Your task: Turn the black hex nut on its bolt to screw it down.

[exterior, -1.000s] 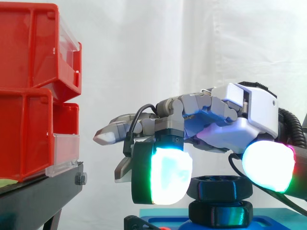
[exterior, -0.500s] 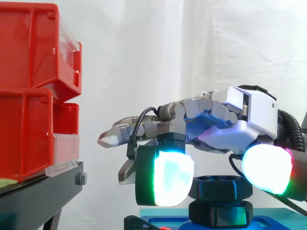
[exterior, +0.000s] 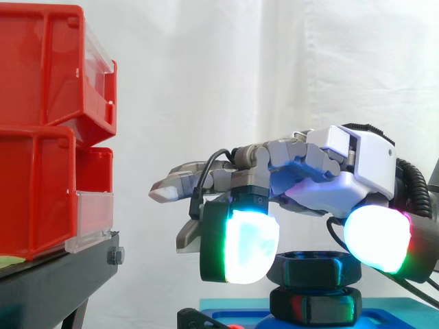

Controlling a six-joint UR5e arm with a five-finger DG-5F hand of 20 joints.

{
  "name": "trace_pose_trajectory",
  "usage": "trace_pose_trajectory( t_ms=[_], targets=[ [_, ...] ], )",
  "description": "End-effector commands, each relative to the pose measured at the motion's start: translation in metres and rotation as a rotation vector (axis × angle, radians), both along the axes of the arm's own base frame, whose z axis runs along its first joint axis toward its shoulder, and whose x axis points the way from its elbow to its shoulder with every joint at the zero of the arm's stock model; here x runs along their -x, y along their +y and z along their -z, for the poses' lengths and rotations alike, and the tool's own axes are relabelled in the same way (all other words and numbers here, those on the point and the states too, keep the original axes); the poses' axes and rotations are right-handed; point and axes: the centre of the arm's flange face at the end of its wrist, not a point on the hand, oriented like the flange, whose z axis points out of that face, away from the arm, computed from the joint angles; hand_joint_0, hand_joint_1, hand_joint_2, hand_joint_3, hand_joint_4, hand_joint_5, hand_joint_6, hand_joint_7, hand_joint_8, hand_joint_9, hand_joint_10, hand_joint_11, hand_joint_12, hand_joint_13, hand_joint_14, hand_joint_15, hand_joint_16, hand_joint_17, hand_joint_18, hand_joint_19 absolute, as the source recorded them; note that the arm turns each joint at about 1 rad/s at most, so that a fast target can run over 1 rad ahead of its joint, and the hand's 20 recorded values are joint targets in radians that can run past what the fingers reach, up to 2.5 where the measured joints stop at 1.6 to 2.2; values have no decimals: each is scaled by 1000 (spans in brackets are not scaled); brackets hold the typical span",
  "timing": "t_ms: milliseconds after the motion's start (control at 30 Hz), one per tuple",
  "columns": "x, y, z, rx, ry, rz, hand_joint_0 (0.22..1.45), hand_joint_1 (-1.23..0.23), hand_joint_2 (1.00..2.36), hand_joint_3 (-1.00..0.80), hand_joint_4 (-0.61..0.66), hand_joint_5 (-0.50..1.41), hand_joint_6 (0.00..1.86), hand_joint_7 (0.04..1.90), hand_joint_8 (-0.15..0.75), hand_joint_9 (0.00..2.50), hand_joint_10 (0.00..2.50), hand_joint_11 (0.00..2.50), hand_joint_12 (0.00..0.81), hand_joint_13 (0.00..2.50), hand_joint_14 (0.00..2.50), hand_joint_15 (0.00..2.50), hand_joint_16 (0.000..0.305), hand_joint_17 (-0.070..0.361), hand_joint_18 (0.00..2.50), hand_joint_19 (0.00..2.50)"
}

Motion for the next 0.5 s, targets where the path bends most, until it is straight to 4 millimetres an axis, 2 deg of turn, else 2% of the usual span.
trace_pose_trajectory(
  t_ms=[0, 467],
  targets=[
    [2, -7, 0, 5, -8, -1, 448, -380, 1000, -500, 122, -140, 563, 1157, 198, 691, 10, 349, 100, 369, 5, 161, 12, 27, 0, 378],
    [8, -32, -1, 19, -30, -7, 438, -346, 1000, -500, 116, -141, 567, 1142, 200, 694, 10, 348, 106, 366, 6, 155, 13, 30, 0, 384]
  ],
)
